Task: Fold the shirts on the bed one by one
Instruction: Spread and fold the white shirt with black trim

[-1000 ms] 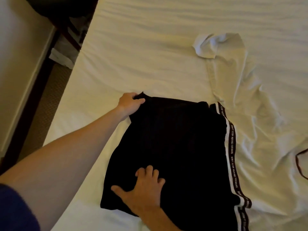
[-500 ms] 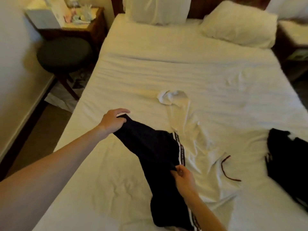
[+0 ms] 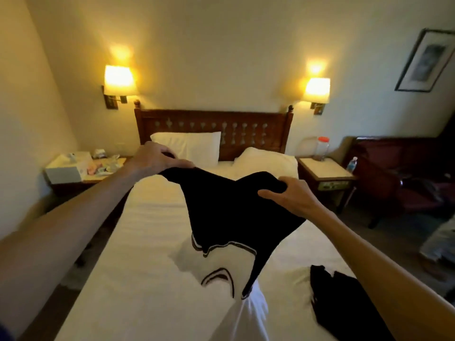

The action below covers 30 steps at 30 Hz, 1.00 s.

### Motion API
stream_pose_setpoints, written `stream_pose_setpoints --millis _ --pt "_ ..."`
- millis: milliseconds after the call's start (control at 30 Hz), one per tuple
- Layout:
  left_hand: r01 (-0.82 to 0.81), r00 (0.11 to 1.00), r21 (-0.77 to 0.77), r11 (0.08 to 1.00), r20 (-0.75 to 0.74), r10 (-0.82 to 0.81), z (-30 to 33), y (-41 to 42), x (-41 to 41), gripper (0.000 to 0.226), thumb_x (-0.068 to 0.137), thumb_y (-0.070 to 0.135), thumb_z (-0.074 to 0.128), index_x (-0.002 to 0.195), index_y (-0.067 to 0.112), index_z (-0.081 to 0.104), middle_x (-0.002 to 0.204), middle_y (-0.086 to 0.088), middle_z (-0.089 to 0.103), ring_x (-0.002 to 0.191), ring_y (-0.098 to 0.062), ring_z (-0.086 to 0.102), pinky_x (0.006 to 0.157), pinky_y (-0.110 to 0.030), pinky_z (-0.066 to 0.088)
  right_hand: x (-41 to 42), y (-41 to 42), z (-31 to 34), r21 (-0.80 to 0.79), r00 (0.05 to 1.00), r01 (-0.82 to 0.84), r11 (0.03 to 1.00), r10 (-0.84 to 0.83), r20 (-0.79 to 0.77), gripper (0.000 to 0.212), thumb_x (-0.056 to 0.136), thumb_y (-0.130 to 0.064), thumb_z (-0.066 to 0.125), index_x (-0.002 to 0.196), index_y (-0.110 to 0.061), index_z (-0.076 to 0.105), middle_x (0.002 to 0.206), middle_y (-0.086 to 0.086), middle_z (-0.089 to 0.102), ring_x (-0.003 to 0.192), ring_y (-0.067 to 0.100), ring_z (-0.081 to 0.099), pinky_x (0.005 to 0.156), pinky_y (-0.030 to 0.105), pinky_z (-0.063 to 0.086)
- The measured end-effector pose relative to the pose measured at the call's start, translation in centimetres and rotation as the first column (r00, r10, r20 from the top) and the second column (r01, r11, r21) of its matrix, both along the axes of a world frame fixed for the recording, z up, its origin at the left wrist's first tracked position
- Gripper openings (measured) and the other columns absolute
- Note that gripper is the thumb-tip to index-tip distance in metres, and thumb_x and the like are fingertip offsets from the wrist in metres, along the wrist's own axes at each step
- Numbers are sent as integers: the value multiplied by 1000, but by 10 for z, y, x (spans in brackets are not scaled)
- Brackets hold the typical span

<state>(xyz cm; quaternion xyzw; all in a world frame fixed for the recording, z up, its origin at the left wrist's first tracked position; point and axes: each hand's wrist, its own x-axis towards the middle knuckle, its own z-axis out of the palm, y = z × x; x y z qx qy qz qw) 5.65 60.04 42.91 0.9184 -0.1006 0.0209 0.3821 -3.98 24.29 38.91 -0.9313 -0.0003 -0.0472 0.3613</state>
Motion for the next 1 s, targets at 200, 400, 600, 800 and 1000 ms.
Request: stream_pose_setpoints --millis 200,400,600,800,1000 --pt "36 924 497 867 314 -219 107 -5 -43 53 55 62 87 86 26 64 83 8 63 79 -11 58 68 -33 46 0 -38 125 11 964 0 1000 -3 267 23 101 -34 52 86 -26 67 71 -4 66 49 -3 59 50 9 40" --pt "75 990 121 990 109 -88 129 -4 -53 35 95 43 61 85 10 66 71 -6 63 61 -15 62 58 -29 43 -9 -39 162 -29 952 -122 992 125 281 24 104 -22 47 113 -14 67 82 7 66 64 12 59 59 14 42" --pt "148 968 148 978 183 -174 114 0 -59 18 98 15 58 86 19 72 68 -2 62 59 -10 58 57 -21 40 -5 -30 164 27 936 -120 992 104 336 19 104 -16 48 105 -11 66 86 3 65 72 10 58 66 20 41" --pt "233 972 -441 867 83 -219 86 5 -68 15 99 9 55 100 10 70 63 6 62 58 -4 60 51 -15 43 -11 -53 159 25 923 -134 991 115 368 31 89 -38 68 81 -8 69 62 1 59 52 3 56 54 12 40" --pt "302 871 -506 808 -198 -449 80 -12 -91 40 68 35 69 91 4 57 73 -8 53 66 -16 57 60 -27 39 -19 -53 149 298 964 -194 935 125 235 28 92 -35 64 73 -20 78 66 4 63 54 11 63 52 17 47"
